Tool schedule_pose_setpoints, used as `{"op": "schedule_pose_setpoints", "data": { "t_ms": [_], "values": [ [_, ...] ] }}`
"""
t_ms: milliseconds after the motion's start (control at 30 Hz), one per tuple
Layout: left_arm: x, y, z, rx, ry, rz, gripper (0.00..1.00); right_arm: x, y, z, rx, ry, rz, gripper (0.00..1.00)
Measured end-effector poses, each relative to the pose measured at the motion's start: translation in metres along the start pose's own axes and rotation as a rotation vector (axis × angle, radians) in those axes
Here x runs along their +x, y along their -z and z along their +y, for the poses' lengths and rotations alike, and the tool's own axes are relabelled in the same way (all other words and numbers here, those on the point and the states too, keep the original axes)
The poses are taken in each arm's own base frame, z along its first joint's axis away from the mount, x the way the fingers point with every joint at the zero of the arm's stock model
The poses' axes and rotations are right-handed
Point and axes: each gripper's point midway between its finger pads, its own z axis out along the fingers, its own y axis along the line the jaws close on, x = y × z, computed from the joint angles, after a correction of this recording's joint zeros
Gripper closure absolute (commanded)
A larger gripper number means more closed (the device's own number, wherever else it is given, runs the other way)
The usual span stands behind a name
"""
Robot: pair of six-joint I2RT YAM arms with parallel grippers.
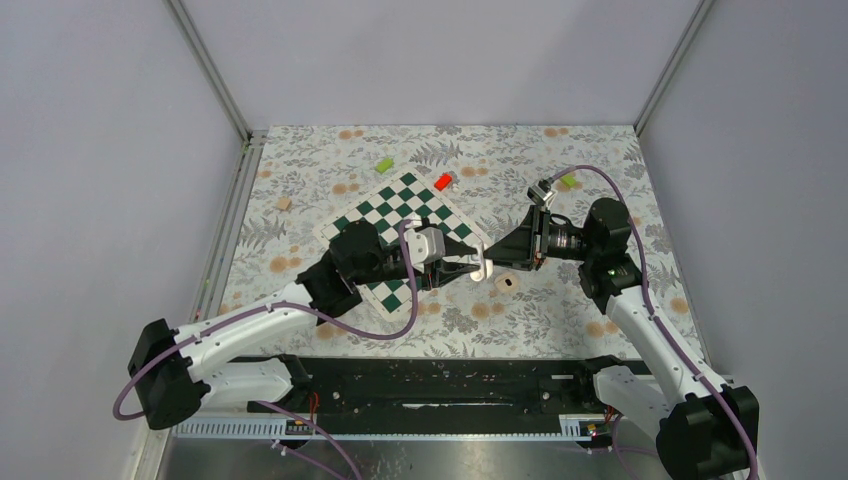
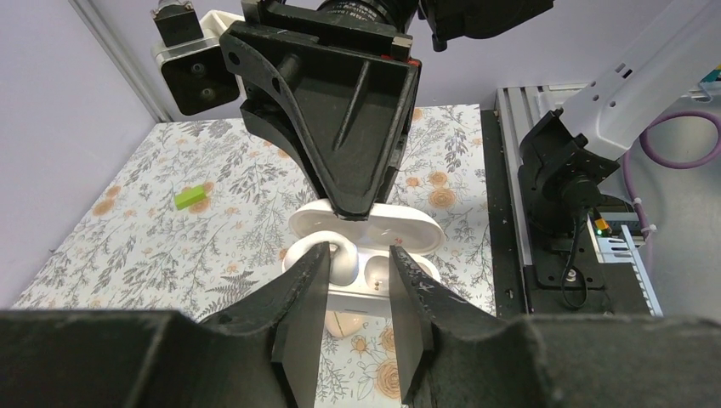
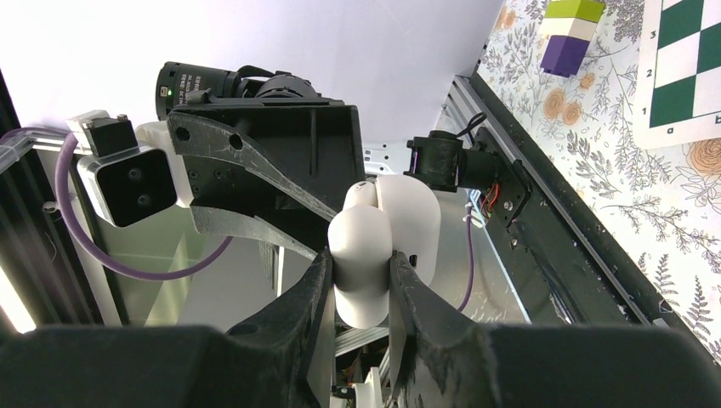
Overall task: Insert the wireless bluetooth earbuds into the charging case
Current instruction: Adjust the earbud with the charging case.
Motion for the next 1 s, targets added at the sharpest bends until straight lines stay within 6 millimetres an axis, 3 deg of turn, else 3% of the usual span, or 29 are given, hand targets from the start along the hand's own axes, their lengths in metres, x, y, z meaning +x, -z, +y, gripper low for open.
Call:
{"op": "schedule_pose_setpoints", "data": {
  "t_ms": [433,1000],
  "values": [
    [-0.0009,0.0091,-0.0006,-0.018,0.009,0.024,0.70,0.0009,0.0002,0.0003,-0.002,0.000,0.005,1.00],
    [0.0028,0.0045,0.0034,-0.024,0.005,0.026,0.74,0.0010,0.0002,-0.0007,0.000,-0.003,0.005,1.00]
  ]
}}
